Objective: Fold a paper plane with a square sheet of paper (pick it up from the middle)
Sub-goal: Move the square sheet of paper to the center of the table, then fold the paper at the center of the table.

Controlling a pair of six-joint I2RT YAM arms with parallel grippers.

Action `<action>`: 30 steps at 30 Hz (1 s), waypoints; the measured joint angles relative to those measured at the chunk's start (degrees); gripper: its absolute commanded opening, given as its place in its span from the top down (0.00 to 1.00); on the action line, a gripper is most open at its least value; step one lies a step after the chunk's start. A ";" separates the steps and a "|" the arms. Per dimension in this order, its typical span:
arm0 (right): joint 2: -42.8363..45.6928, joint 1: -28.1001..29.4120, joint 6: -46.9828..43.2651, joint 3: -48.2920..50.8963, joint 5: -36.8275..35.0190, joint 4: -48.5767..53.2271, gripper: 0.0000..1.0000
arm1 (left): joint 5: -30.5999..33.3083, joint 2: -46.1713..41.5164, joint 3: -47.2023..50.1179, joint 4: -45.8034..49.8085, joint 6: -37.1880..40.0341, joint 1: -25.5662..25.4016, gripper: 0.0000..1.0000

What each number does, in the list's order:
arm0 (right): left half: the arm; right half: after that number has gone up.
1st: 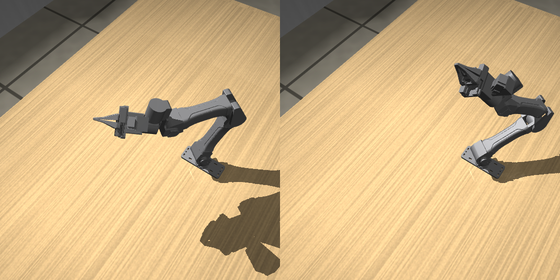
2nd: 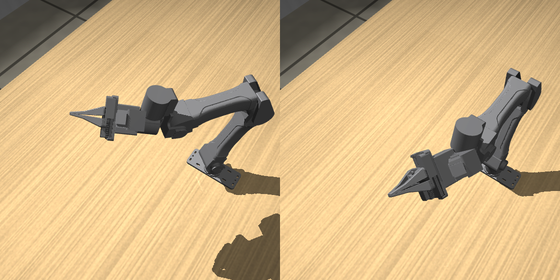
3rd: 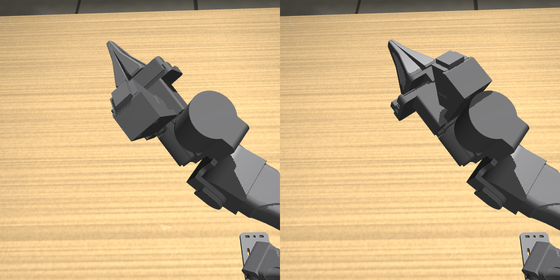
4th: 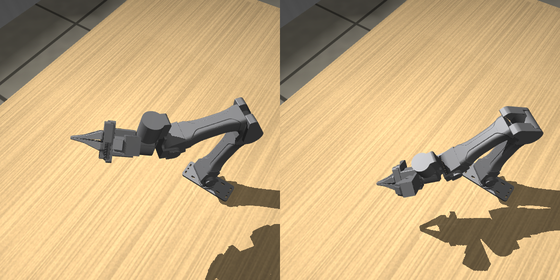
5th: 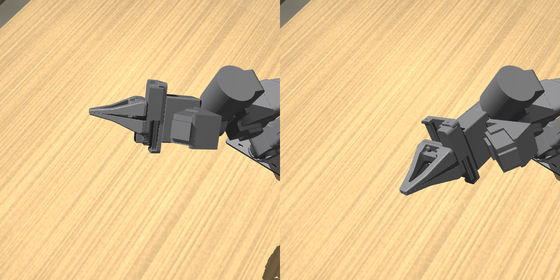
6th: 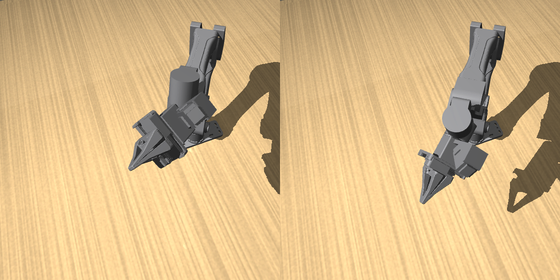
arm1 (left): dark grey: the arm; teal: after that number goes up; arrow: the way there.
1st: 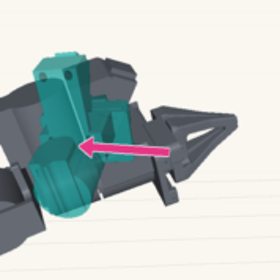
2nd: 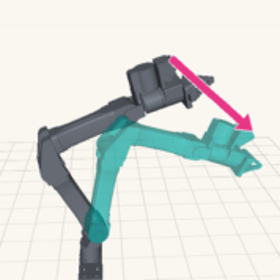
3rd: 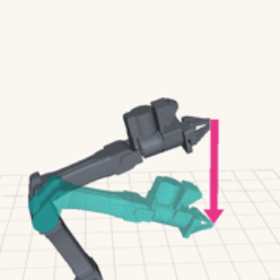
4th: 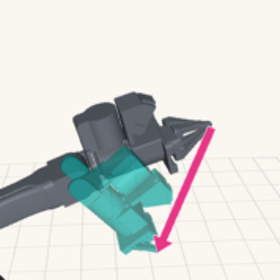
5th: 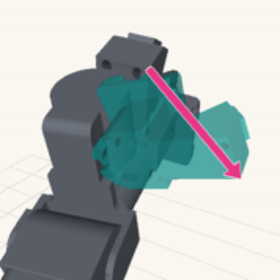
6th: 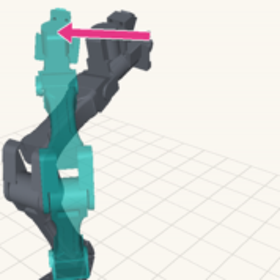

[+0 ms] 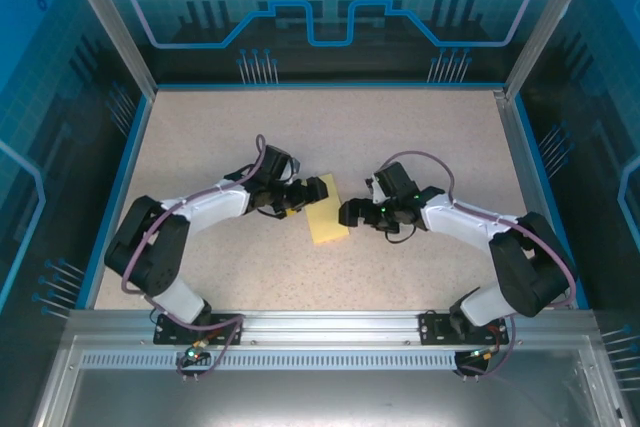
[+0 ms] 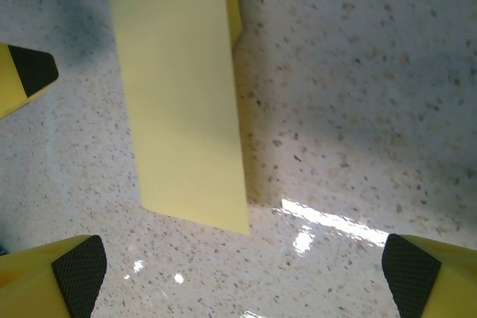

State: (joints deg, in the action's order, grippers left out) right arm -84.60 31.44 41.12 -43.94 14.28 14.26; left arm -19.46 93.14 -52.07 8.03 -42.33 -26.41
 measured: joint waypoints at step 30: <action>-8.24 1.09 9.99 2.78 8.35 -12.70 0.51 | -3.98 8.28 -2.43 -4.90 -2.62 0.04 0.26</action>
State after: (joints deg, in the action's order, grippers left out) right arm -92.84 32.53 51.11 -41.17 22.63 1.56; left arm -23.44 101.43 -54.50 3.14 -44.95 -26.37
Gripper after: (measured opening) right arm 0.521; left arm 0.741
